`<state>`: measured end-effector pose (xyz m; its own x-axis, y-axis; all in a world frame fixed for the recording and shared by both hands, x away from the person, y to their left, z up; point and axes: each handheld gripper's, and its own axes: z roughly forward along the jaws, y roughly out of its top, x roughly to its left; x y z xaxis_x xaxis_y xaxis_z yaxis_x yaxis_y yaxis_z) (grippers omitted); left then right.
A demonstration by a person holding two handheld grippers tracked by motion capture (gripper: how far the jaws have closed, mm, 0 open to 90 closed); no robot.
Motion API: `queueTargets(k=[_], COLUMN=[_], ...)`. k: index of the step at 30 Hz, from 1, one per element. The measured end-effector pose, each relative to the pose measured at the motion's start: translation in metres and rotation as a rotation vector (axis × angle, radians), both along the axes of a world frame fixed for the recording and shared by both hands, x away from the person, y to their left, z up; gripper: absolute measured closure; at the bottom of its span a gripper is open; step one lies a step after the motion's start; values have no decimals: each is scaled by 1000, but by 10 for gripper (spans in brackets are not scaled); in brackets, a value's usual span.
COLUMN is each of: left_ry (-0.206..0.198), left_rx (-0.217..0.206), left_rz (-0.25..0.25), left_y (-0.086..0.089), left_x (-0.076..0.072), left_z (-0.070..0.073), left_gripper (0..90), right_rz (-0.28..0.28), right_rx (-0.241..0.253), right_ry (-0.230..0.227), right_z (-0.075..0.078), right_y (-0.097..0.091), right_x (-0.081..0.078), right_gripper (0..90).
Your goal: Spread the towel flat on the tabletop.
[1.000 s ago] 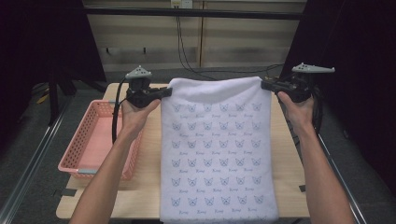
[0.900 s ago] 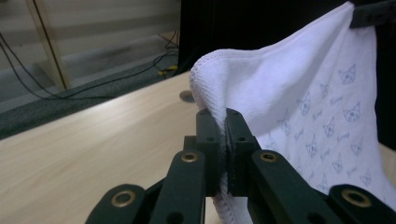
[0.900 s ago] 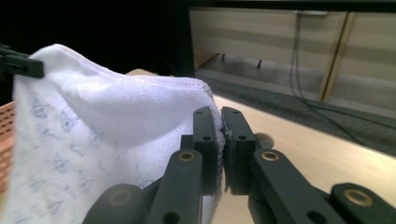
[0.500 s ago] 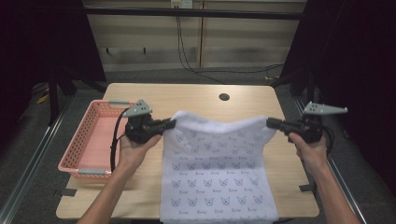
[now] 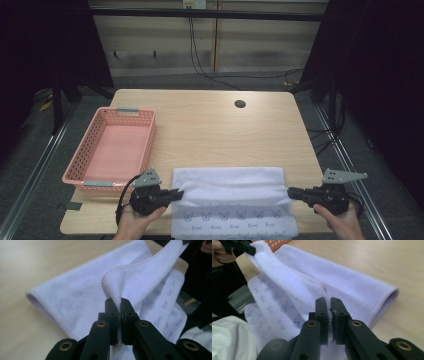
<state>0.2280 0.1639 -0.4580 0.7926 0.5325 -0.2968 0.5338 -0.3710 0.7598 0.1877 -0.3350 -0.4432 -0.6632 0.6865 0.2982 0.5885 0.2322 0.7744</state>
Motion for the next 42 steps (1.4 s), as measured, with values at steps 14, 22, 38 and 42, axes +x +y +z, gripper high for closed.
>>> queueTargets(k=[14, 22, 38, 42], left_ry=[93, 64, 67, 71], left_rx=[135, 159, 156, 139], left_rz=[-36, -6, 135, 179], left_y=[-10, -16, -46, -51], left_x=[-6, 10, 100, 123], left_z=[-36, -37, -40, -42], left_gripper=[863, 867, 869, 869], right_rz=[42, 22, -119, -148], right_rx=[-126, -165, -177, -187], right_ry=[185, 205, 153, 140], right_z=[-43, -48, -53, -54], right_y=[21, 23, 13, 11], right_x=[2, 9, 74, 95], right_gripper=[854, 856, 859, 859])
